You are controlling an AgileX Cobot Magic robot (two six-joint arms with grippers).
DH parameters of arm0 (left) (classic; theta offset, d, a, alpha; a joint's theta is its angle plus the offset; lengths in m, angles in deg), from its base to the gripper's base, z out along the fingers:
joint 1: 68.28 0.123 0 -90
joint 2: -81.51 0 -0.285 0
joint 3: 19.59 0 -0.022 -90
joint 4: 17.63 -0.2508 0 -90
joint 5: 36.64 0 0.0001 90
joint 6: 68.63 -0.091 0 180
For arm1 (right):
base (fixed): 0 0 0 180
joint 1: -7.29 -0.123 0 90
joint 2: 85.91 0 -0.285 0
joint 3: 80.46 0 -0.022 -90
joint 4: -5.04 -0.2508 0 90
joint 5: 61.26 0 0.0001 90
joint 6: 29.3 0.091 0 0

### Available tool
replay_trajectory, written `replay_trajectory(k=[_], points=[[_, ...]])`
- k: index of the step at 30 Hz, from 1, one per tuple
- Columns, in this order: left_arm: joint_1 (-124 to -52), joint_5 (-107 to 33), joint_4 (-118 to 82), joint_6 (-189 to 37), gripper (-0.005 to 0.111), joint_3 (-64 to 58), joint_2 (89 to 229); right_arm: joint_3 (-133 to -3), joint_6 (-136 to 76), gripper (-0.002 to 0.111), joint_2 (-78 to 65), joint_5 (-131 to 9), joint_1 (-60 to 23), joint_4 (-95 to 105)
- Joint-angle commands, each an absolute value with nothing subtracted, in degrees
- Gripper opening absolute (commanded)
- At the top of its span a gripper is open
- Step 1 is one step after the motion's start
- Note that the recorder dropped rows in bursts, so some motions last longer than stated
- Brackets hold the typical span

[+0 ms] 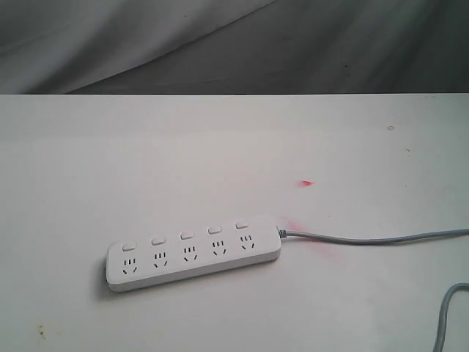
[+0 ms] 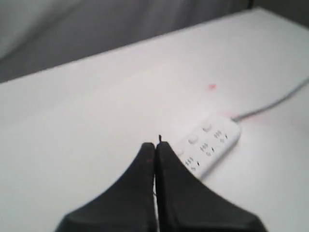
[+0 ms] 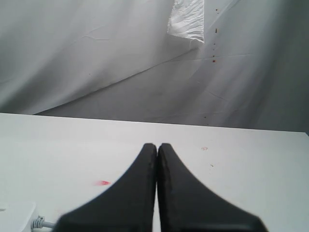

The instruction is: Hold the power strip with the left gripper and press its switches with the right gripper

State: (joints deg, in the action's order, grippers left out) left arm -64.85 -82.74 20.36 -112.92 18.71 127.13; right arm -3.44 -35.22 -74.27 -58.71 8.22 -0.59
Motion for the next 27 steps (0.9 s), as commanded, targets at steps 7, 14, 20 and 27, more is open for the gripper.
replay_trajectory(k=[7, 14, 20, 27], points=[[-64.86, -85.30, 20.64, -140.97, 0.000, 13.03, 148.32, -3.24, -35.04, 0.000, -74.59, -58.60, 8.63, -0.01], [-64.86, -79.66, 20.64, -161.09, 0.000, 15.44, 155.36, -3.24, -35.04, 0.000, -74.59, -58.60, 8.63, -0.01], [-64.86, -74.83, 22.80, -166.63, 0.003, 18.32, 161.83, -3.24, -35.04, 0.000, -74.59, -58.60, 8.63, -0.01], [-64.86, -73.53, 27.69, -173.80, 0.015, 18.97, 168.59, -3.24, -35.04, 0.000, -74.59, -58.60, 8.63, -0.01]])
